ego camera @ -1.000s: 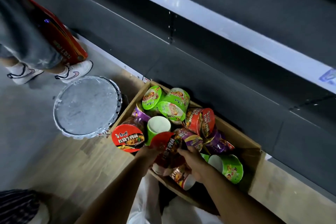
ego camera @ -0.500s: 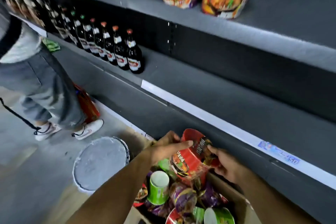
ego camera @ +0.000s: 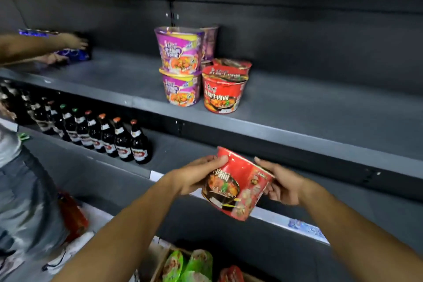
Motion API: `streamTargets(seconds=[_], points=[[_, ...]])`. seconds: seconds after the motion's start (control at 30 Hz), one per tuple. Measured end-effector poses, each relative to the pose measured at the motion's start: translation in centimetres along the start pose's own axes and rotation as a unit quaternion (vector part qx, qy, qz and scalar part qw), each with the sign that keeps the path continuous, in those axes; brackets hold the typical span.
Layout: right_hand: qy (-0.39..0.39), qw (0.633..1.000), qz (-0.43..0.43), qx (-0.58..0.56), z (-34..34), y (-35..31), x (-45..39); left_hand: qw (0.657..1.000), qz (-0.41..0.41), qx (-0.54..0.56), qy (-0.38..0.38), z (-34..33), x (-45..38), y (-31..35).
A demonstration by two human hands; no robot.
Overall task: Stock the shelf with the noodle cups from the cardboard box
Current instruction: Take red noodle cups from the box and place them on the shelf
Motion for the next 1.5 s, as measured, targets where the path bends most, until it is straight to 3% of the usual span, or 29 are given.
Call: streamTargets(seconds=[0.23,0.5,0.8,1.13,1.3,1.4,1.5], points=[[-0.029,0.992,0.099,-0.072,0.8,-6.4,5.4,0.997,-0.074,0.026,0.005,-1.4,-1.6,8.2],[-0.027,0.958,0.258,-0.120,-0.5,-12.7,8.9,0.978,-0.181,0.050,0.091,0.7,-3.7,14.4],[0.043,0.942,0.332,0.003,-4.1,-16.6,10.2,0.958,-0.256,-0.009,0.130,3.2,-4.6,17.3],[0.051,0.908,0.415,-0.016,-6.3,-21.1,10.7,0.933,-0.340,-0.027,0.111,5.5,-4.4,20.7],[0.083,0.901,0.423,-0.049,-5.9,-24.4,9.6,0.876,-0.364,-0.182,0.257,8.1,-3.5,17.8],[0.100,0.891,0.436,-0.076,-5.6,-26.6,8.1,0.852,-0.332,-0.322,0.247,9.4,-4.8,13.9],[0.119,0.886,0.437,-0.097,-5.3,-28.3,5.9,0.832,-0.321,-0.385,0.238,10.3,-6.2,12.0]])
Point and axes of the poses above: each hand's wrist, its own x-axis away from the middle knuckle, its own z-axis out of the back of the hand, y = z × x, the point moved 5 cm from there along -x, towards the middle knuckle, and after that the axes turned 9 degrees about -z, right-handed, at the moved point
